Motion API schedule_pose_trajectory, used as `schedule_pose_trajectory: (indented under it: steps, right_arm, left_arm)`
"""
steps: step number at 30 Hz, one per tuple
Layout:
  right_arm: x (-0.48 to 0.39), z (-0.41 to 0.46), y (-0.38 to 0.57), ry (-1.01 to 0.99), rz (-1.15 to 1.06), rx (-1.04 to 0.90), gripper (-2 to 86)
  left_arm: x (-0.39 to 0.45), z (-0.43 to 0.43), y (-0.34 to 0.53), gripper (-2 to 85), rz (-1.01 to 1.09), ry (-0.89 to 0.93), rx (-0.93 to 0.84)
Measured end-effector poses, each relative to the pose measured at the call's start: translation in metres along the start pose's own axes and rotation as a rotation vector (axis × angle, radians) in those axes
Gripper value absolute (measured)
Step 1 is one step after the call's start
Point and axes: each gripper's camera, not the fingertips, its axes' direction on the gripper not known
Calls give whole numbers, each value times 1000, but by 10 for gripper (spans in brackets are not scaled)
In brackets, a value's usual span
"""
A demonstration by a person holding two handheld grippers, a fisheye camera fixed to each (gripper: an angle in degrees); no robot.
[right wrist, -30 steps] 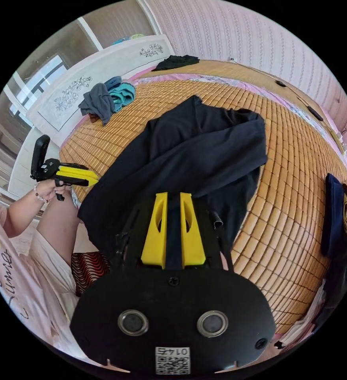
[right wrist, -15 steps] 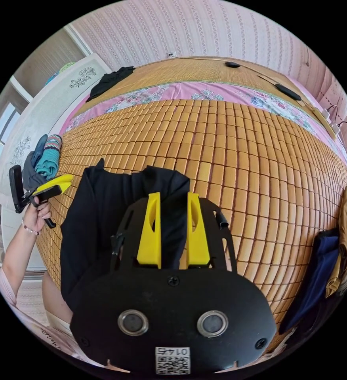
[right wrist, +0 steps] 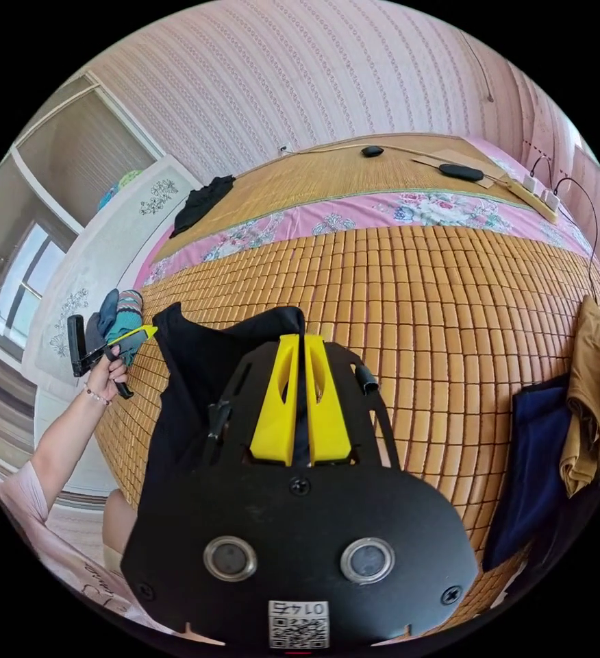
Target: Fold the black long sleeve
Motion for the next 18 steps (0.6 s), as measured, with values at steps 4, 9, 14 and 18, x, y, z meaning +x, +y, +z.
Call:
schedule_pose_trajectory:
  steps: [4,9,14,18]
  right_arm:
    - [-19,-53,30,-91,-87,75,1]
    - [-47,-123,139,-166,-208,81,3]
    - [-41,-80,254,-159,14,-195,8]
    - [-50,-59,301,1,91,-320,15]
  left_arm:
    - [26,-60,29,-10,126,76,64]
    - [54,-124,122,-10,246,221,43]
    - [59,-96,273,-10,58,240,-216]
    - [54,-87,331,-9,-99,173,-286]
